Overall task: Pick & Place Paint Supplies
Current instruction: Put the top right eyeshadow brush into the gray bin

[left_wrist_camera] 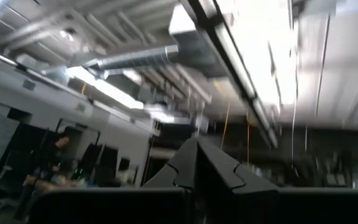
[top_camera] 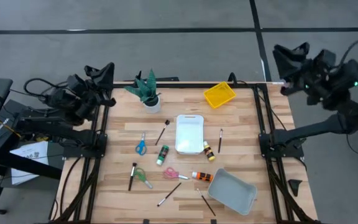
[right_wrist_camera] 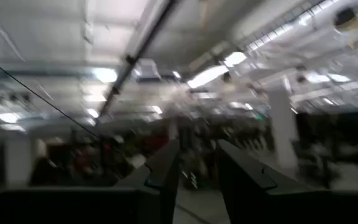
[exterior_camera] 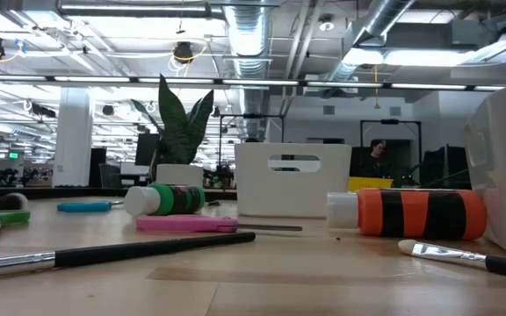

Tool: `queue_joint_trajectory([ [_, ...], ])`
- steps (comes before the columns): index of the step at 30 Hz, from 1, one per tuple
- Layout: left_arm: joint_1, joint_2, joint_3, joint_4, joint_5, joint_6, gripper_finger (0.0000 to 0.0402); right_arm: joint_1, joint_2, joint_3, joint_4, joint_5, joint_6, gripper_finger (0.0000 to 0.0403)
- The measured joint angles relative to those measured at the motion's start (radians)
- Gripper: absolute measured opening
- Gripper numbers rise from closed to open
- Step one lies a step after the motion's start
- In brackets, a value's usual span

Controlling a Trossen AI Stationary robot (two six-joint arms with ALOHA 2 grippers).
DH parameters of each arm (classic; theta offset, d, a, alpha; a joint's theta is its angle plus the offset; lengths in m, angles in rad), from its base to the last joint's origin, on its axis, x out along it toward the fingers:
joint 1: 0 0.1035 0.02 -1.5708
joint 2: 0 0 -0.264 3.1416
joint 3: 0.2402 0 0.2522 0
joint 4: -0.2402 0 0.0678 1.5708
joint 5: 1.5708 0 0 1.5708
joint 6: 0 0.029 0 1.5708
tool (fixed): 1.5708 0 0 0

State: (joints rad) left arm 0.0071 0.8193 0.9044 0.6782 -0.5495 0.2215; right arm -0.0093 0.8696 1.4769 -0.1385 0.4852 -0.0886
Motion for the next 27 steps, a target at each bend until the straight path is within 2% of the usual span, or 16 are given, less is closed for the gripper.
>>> queue_joint_trajectory([
  [4, 0.017, 0.079, 0.141, -0.129, -0.023, 0.092, 0.0060, 0.000, 0.104, 0.205, -0.313, 0.225, 0.123, 0.0149],
  [6, 0.033, 0.121, 0.215, -0.183, -0.026, 0.115, 0.0090, 0.000, 0.151, 0.286, -0.468, 0.279, 0.190, 0.0165],
  [9, 0.076, 0.177, 0.312, -0.277, -0.037, 0.132, 0.0135, -0.004, 0.209, 0.356, -0.683, 0.306, 0.342, 0.0179],
  [14, 0.145, 0.253, 0.357, -0.344, -0.090, 0.079, 0.0192, -0.062, 0.298, 0.354, -1.001, 0.301, 0.639, 0.0179],
  [20, 0.178, 0.298, 0.358, -0.427, -0.090, -0.005, 0.0211, -0.128, 0.417, 0.253, -1.343, 0.201, 1.004, 0.0160],
  [24, 0.178, 0.310, 0.358, -0.479, -0.090, -0.040, 0.0203, -0.138, 0.497, 0.121, -1.368, 0.097, 1.117, 0.0146],
  [27, 0.172, 0.309, 0.358, -0.531, -0.090, -0.074, 0.0195, -0.136, 0.545, 0.010, -1.310, 0.033, 1.159, 0.0137],
])
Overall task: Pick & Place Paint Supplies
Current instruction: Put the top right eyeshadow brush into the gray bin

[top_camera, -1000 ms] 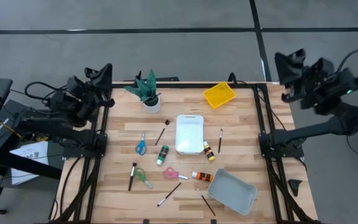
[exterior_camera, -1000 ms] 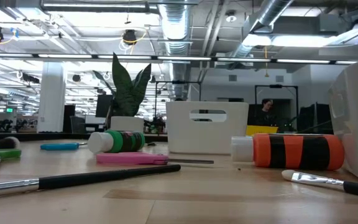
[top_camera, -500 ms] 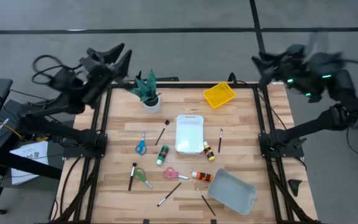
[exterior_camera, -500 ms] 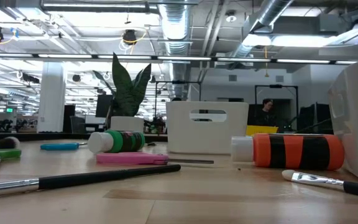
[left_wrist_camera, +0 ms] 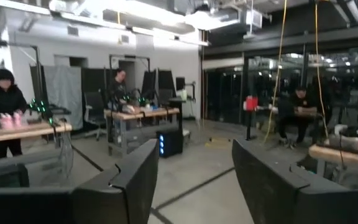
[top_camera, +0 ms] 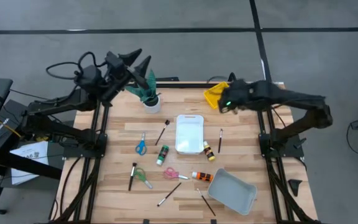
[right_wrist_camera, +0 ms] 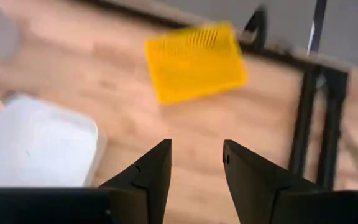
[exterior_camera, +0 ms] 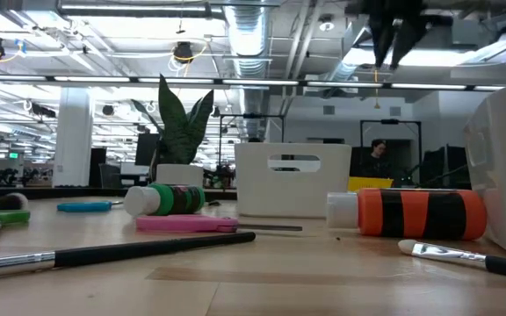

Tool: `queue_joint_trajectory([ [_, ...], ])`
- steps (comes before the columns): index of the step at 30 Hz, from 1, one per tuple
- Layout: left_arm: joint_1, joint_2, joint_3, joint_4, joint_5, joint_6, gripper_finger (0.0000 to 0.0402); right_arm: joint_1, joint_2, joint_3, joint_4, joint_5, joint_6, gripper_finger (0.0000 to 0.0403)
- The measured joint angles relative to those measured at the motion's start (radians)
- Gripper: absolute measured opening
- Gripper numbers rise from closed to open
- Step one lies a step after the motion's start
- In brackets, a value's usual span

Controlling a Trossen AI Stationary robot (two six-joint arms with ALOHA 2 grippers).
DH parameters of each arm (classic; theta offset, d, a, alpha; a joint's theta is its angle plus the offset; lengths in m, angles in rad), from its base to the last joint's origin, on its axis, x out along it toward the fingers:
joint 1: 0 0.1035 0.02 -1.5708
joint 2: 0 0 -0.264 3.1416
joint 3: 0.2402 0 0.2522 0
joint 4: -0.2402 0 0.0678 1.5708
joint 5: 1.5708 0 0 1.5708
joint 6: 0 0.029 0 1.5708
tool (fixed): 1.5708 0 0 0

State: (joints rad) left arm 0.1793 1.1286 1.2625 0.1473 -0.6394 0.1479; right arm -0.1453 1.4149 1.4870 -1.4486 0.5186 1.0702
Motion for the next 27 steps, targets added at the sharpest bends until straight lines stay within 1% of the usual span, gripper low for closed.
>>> queue_joint_trajectory([
  [4, -0.002, -0.007, 0.000, -0.032, 0.000, -0.032, 0.0185, 0.006, 0.059, -0.158, 0.109, -0.078, 0.004, 0.0126],
  [6, -0.005, -0.009, 0.000, -0.041, 0.000, -0.034, 0.0180, 0.004, 0.069, -0.230, 0.129, -0.118, 0.007, 0.0122],
  [8, -0.009, -0.010, 0.000, -0.049, 0.000, -0.034, 0.0177, 0.004, 0.074, -0.296, 0.166, -0.145, 0.045, 0.0119],
  [11, -0.009, -0.010, 0.000, -0.054, 0.000, -0.049, 0.0174, -0.006, 0.052, -0.393, 0.239, -0.187, 0.110, 0.0118],
  [13, -0.009, -0.010, 0.000, -0.055, 0.000, -0.058, 0.0173, -0.021, 0.020, -0.447, 0.334, -0.222, 0.128, 0.0118],
  [14, -0.009, -0.010, 0.000, -0.055, 0.000, -0.059, 0.0173, -0.029, 0.008, -0.472, 0.352, -0.231, 0.132, 0.0118],
  [19, -0.009, -0.010, 0.000, -0.055, 0.000, -0.060, 0.0172, -0.075, -0.004, -0.563, 0.506, -0.258, 0.135, 0.0117],
  [23, -0.009, -0.010, 0.000, -0.054, 0.000, -0.060, 0.0171, -0.102, 0.031, -0.626, 0.643, -0.322, 0.127, 0.0117],
  [27, -0.009, -0.010, 0.000, -0.055, 0.000, -0.060, 0.0172, -0.106, 0.062, -0.651, 0.676, -0.335, 0.127, 0.0117],
])
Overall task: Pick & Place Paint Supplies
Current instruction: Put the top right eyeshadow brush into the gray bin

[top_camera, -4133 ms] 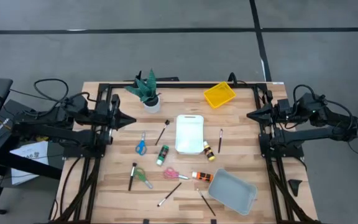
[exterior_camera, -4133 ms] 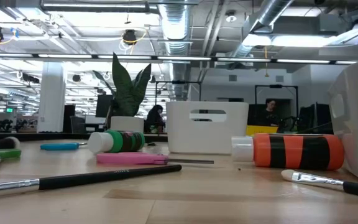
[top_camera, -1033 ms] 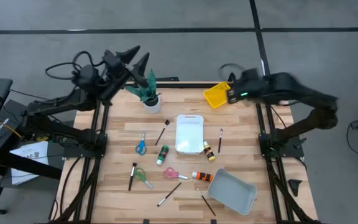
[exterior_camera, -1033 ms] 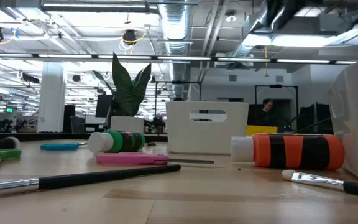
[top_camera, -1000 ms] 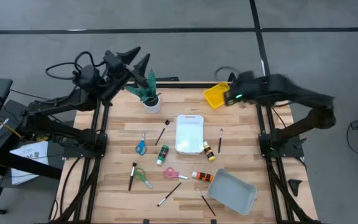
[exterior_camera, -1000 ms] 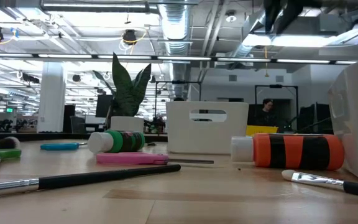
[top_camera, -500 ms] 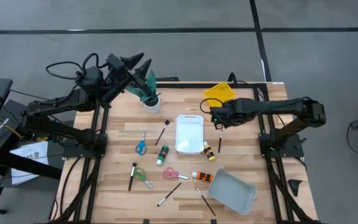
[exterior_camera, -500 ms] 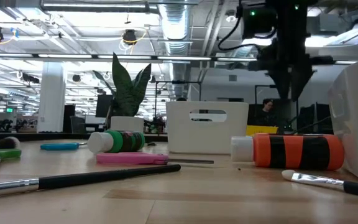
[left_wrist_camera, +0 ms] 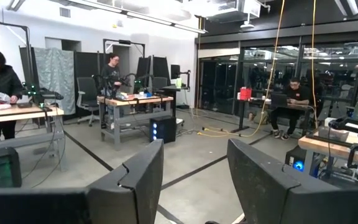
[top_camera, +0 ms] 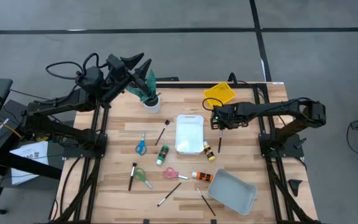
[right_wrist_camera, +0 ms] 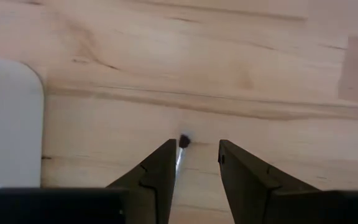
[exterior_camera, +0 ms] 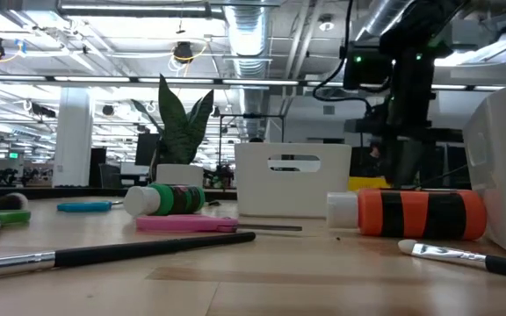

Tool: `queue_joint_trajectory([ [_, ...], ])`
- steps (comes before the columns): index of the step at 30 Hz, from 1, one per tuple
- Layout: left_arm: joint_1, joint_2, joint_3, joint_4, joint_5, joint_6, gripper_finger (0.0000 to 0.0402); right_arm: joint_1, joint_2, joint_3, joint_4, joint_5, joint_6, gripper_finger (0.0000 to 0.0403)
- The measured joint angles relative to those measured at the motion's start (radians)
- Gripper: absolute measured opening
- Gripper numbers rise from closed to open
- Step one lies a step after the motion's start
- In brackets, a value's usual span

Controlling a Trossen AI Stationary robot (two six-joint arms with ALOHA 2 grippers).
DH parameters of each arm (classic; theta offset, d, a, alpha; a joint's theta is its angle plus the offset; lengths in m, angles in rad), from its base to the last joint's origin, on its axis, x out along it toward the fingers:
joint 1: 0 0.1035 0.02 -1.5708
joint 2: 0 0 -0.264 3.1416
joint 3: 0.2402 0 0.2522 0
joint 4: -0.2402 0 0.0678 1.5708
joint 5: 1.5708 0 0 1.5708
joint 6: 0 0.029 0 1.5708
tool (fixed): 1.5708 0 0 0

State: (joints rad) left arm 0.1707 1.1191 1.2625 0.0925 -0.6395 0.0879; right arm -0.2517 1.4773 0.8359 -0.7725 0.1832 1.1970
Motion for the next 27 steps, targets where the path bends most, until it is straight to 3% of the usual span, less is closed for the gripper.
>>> queue_joint_trajectory([
  [14, 0.000, 0.000, 0.000, -0.004, 0.000, -0.018, 0.0171, 0.020, 0.133, 0.000, 0.034, 0.001, -0.046, 0.0117],
  [27, 0.000, 0.000, 0.000, -0.008, 0.000, -0.019, 0.0169, 0.020, 0.146, 0.000, 0.068, -0.006, -0.032, 0.0117],
])
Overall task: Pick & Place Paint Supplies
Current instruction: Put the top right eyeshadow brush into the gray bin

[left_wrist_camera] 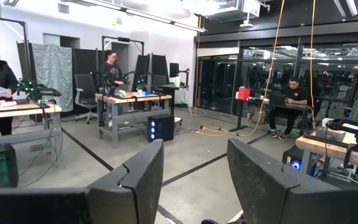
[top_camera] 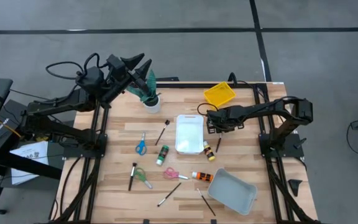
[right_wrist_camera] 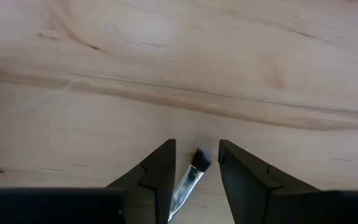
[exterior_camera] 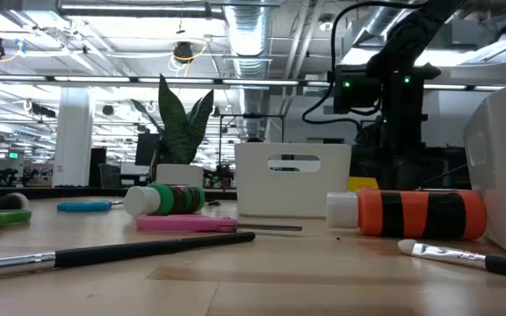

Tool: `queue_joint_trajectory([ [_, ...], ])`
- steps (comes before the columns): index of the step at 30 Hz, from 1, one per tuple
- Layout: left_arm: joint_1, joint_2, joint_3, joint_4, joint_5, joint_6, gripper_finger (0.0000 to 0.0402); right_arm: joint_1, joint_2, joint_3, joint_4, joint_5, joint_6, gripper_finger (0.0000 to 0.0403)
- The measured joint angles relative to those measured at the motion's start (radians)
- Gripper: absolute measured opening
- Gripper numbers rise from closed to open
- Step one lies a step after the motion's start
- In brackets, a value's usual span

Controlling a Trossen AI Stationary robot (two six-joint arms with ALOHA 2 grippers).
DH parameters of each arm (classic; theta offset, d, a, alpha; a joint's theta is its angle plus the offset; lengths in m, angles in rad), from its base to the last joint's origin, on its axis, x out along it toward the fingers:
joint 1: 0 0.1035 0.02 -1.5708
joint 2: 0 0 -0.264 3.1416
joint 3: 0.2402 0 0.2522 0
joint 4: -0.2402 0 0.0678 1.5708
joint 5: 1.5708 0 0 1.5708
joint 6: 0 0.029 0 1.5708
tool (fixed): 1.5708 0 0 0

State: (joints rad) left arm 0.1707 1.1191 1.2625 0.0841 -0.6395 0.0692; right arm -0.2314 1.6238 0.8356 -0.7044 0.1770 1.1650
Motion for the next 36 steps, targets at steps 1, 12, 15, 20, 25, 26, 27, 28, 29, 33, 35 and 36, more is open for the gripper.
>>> queue_joint_trajectory([
  [1, 0.000, 0.000, 0.000, -0.001, 0.000, 0.000, 0.0168, 0.000, 0.000, 0.000, 0.001, -0.006, 0.007, 0.0117],
  [12, 0.000, 0.000, 0.000, -0.003, 0.000, 0.000, 0.0168, 0.001, -0.006, -0.044, 0.034, -0.018, 0.069, 0.0117],
  [15, 0.000, 0.000, 0.000, -0.003, 0.000, 0.000, 0.0168, 0.001, -0.010, -0.079, 0.067, -0.027, 0.089, 0.0117],
  [20, 0.000, 0.000, 0.000, -0.003, 0.000, 0.000, 0.0170, 0.001, -0.014, -0.085, 0.075, -0.032, 0.089, 0.0107],
  [25, 0.000, 0.000, 0.000, -0.003, 0.000, 0.000, 0.0168, 0.000, -0.039, -0.089, 0.082, -0.026, 0.088, 0.0078],
  [26, 0.000, 0.000, 0.000, -0.003, 0.000, 0.000, 0.0167, 0.000, -0.043, -0.089, 0.082, -0.025, 0.087, 0.0070],
  [27, 0.000, 0.000, 0.000, -0.005, 0.000, 0.000, 0.0166, 0.000, -0.043, -0.089, 0.082, -0.025, 0.085, 0.0061],
  [28, 0.000, 0.000, 0.000, -0.009, 0.000, 0.000, 0.0166, 0.000, -0.043, -0.089, 0.082, -0.025, 0.084, 0.0052],
  [29, -0.001, 0.000, 0.000, -0.013, 0.000, 0.000, 0.0165, 0.000, -0.043, -0.089, 0.084, -0.025, 0.077, 0.0043],
  [33, -0.001, 0.000, 0.000, -0.018, 0.000, 0.000, 0.0164, 0.001, -0.043, -0.088, 0.092, -0.024, 0.064, 0.0008],
  [35, -0.001, 0.000, 0.000, -0.018, 0.000, 0.000, 0.0163, 0.001, -0.042, -0.088, 0.093, -0.022, 0.056, 0.0006],
  [36, -0.001, 0.000, 0.000, -0.018, 0.000, 0.000, 0.0163, 0.001, -0.043, -0.088, 0.093, -0.022, 0.054, 0.0006],
])
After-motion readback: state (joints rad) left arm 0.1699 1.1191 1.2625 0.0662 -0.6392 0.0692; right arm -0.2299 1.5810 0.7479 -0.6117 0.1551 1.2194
